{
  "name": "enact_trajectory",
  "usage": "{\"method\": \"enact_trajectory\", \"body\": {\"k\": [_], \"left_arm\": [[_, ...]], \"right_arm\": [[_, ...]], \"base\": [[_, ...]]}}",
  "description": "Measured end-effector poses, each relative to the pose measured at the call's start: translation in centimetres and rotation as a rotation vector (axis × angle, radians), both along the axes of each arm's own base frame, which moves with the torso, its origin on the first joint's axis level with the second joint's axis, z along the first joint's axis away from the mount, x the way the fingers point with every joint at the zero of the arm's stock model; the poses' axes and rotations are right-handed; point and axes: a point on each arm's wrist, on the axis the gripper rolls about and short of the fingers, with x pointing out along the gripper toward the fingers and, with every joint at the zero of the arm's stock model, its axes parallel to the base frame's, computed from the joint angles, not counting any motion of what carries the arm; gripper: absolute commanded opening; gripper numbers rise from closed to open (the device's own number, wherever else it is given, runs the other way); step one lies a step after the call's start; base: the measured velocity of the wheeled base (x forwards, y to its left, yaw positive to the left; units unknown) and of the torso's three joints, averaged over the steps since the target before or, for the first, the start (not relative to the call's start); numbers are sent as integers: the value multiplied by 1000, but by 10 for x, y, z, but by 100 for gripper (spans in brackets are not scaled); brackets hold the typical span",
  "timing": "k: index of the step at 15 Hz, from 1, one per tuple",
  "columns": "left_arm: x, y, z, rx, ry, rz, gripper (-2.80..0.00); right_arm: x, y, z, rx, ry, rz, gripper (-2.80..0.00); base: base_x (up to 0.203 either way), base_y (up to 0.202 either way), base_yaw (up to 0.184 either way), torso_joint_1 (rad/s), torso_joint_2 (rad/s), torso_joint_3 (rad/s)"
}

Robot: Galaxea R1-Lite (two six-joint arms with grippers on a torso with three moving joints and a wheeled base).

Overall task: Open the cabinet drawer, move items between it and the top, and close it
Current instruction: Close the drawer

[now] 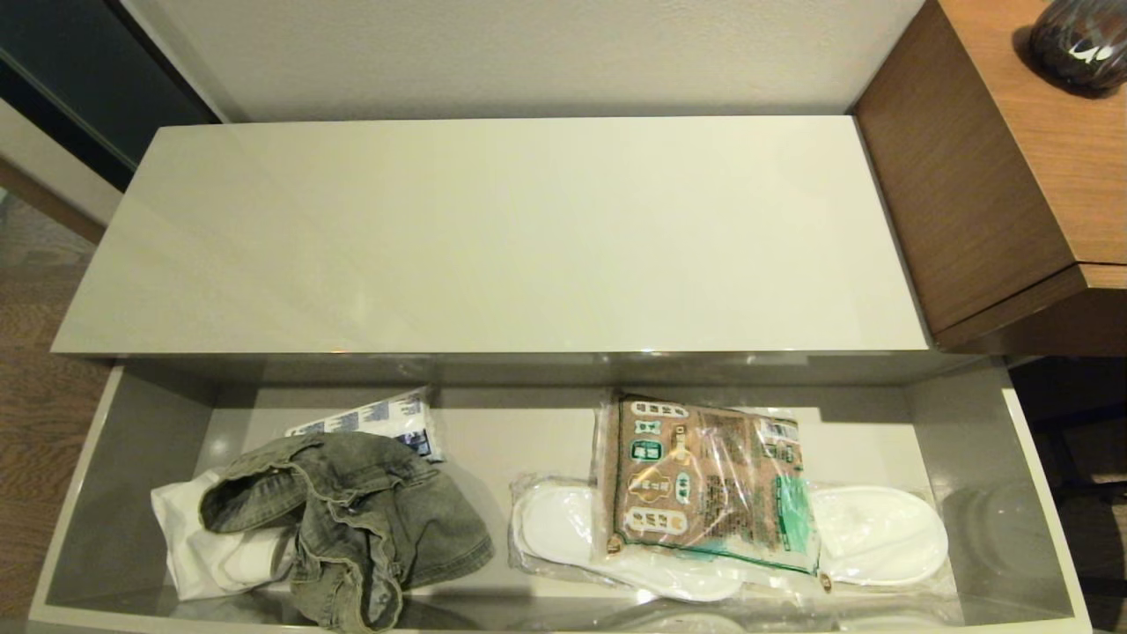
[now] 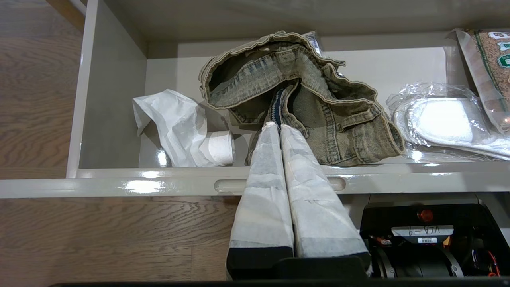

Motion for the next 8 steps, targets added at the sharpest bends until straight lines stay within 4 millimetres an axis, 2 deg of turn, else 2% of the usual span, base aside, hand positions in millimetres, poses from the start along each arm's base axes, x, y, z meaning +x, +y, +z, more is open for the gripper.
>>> {"method": "enact_trajectory", "body": {"k": [8], "left_arm": [[0, 0, 0, 0, 0, 0, -280]], "right_arm": [[0, 0, 0, 13, -2, -1, -280]], "base": [[0, 0, 0, 0, 0, 0]]}}
